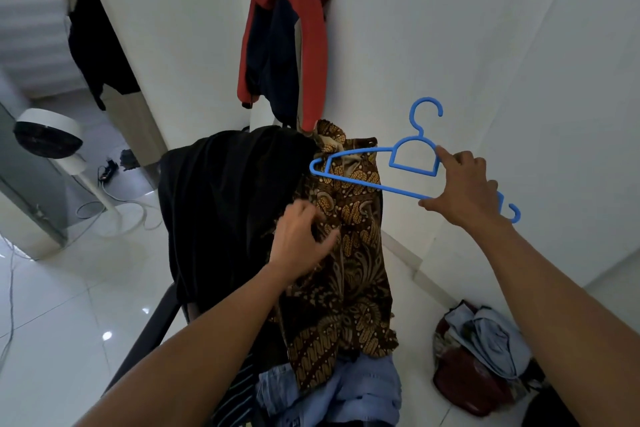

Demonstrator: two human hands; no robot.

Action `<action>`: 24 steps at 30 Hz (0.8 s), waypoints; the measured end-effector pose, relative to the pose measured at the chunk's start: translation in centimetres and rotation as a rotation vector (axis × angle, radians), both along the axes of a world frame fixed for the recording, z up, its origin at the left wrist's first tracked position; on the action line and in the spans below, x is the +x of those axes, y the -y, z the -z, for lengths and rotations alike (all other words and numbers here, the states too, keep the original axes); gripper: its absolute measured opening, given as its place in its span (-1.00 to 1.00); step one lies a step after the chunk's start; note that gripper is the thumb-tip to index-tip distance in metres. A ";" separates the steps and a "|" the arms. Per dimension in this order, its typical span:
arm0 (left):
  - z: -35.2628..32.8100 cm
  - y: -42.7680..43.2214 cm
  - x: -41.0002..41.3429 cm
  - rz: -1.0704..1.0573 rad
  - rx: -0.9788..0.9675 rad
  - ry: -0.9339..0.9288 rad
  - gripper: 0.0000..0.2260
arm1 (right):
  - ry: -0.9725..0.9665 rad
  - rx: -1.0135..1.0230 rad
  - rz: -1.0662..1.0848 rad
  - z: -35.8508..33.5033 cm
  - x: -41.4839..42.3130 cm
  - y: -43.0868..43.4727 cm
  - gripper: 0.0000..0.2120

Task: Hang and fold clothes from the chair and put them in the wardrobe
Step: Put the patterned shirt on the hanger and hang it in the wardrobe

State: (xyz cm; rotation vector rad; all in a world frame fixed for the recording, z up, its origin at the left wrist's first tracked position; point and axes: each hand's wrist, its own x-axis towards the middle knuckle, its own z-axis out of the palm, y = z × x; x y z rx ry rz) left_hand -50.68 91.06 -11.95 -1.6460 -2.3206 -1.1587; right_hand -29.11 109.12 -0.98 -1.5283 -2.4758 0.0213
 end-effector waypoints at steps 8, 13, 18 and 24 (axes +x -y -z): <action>-9.9 -8.8 -3.9 -0.115 0.114 0.062 -0.65 | 0.022 0.036 -0.059 0.9 0.4 -1.1 -0.01; -12.5 -11.2 -6.3 -0.114 -0.187 -0.008 -0.76 | 0.001 0.053 -0.075 1.0 1.3 -1.5 0.00; -13.2 -10.6 -6.4 -0.072 -0.289 -0.011 -0.76 | -0.051 0.091 -0.065 0.6 3.1 -1.7 0.02; -14.1 -9.4 -5.6 -0.031 -0.384 -0.056 -0.73 | -0.081 0.174 -0.030 -0.6 4.2 -0.4 0.00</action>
